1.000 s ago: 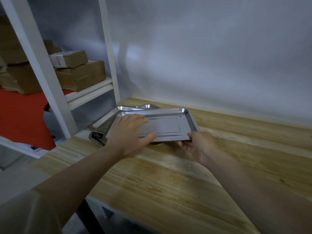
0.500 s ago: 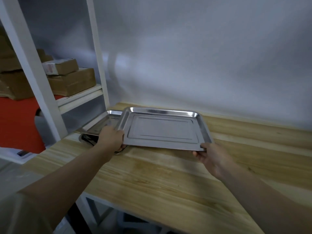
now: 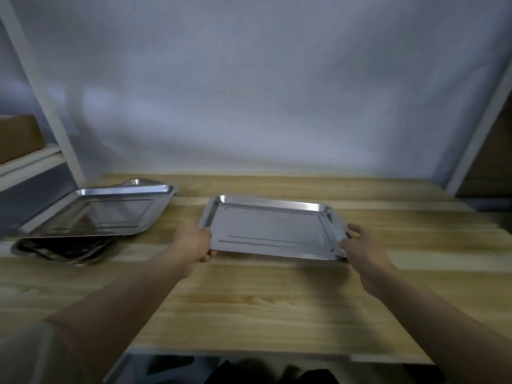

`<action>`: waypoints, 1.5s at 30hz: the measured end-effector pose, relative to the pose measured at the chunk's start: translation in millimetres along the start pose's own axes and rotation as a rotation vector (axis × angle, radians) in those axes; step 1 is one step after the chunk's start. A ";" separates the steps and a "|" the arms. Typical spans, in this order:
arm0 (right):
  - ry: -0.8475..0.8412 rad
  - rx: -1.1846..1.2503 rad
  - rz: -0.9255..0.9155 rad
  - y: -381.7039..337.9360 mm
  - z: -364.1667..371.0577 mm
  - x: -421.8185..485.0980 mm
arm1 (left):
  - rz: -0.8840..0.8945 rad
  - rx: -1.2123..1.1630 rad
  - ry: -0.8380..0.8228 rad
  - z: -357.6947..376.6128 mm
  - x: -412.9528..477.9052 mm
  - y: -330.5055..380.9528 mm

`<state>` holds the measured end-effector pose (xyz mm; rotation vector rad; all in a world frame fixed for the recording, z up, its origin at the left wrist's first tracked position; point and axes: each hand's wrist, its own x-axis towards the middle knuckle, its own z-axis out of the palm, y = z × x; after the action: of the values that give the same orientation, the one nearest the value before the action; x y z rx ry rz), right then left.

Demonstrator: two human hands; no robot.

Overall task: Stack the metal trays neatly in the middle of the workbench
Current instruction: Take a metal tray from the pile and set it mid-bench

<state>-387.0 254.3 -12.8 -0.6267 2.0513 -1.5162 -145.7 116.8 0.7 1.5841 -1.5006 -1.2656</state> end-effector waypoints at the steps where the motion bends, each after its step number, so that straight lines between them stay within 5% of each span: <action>1: 0.015 -0.055 -0.016 5.5 -4.8 0.5 | -0.011 0.001 -0.010 8.3 -0.4 -1.7; 10: -0.018 -0.610 -0.297 20.7 -16.8 -11.9 | 0.049 0.233 -0.020 25.1 -1.1 -11.4; 17: -0.211 -0.712 -0.505 28.6 9.7 -23.1 | 0.370 0.698 0.010 8.3 -13.0 -15.3; 22: -0.412 -0.743 -0.558 35.0 26.5 -28.4 | 0.578 0.759 -0.395 10.7 -32.5 -18.4; 25: -0.468 -0.820 -0.599 38.0 27.8 -26.8 | 0.630 0.911 -0.456 16.4 -29.1 -23.5; 45: -0.518 -0.836 -0.602 31.6 28.1 -6.4 | 0.615 0.914 -0.392 28.2 -3.5 -23.2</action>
<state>-366.1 246.5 -49.2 -1.8566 2.0872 -0.5331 -162.3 129.3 -29.7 1.1628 -2.8016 -0.5435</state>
